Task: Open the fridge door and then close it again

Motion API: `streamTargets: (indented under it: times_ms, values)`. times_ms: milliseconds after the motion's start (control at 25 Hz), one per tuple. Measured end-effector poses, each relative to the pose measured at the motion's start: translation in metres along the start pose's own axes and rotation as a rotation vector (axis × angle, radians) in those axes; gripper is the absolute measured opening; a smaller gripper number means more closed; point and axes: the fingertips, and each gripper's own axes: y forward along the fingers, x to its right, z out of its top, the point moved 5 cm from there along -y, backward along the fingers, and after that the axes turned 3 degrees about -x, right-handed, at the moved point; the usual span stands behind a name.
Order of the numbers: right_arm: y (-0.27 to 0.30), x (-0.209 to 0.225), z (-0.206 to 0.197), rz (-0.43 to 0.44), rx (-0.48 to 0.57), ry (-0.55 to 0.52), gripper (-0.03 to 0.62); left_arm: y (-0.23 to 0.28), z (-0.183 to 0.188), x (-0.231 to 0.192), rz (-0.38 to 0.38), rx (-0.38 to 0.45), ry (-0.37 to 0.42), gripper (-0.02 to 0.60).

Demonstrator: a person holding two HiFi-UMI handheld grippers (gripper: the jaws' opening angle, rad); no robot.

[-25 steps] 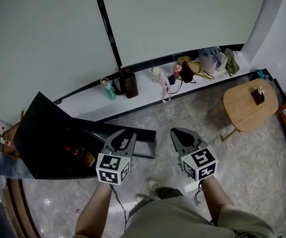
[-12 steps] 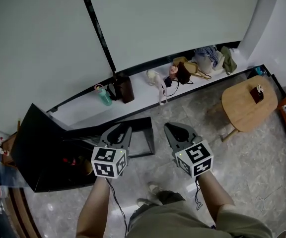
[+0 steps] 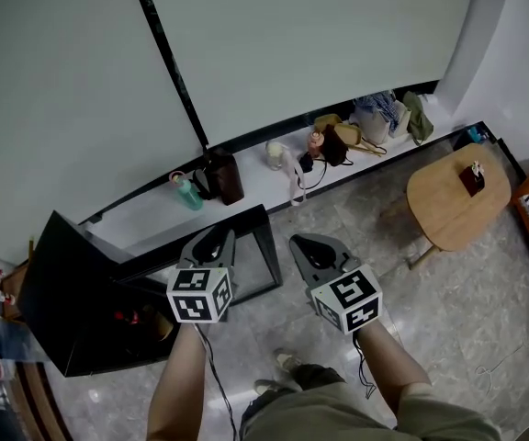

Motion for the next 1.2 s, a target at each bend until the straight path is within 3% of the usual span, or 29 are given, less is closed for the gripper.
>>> streamTargets:
  times_ms: [400,720,840,880,960,1040,1200]
  values:
    - [0.012,-0.001,0.007,0.003,0.011,0.005,-0.003,0.019,0.009,-0.016,0.062,0.033,-0.015,0.097]
    - [0.011,0.000,0.003,-0.001,0.002,0.011,-0.003,0.020,0.010,-0.017,0.028,0.034,-0.003,0.097]
    - [0.009,-0.006,0.006,0.047,0.022,0.015,-0.002,0.016,0.009,-0.014,-0.016,0.048,0.005,0.097]
    - [0.008,-0.010,0.008,0.083,0.031,0.014,0.019,0.014,0.008,-0.013,-0.026,0.065,0.003,0.095]
    - [0.006,-0.018,0.014,0.152,0.054,0.003,0.229,0.009,0.006,-0.012,-0.038,0.097,-0.016,0.063]
    - [0.005,-0.020,0.020,0.176,0.078,-0.014,0.263,0.002,0.005,-0.011,-0.044,0.119,-0.037,0.018]
    - [0.004,-0.012,0.032,0.198,0.107,-0.025,0.295,-0.013,0.010,-0.002,-0.054,0.130,-0.020,0.006]
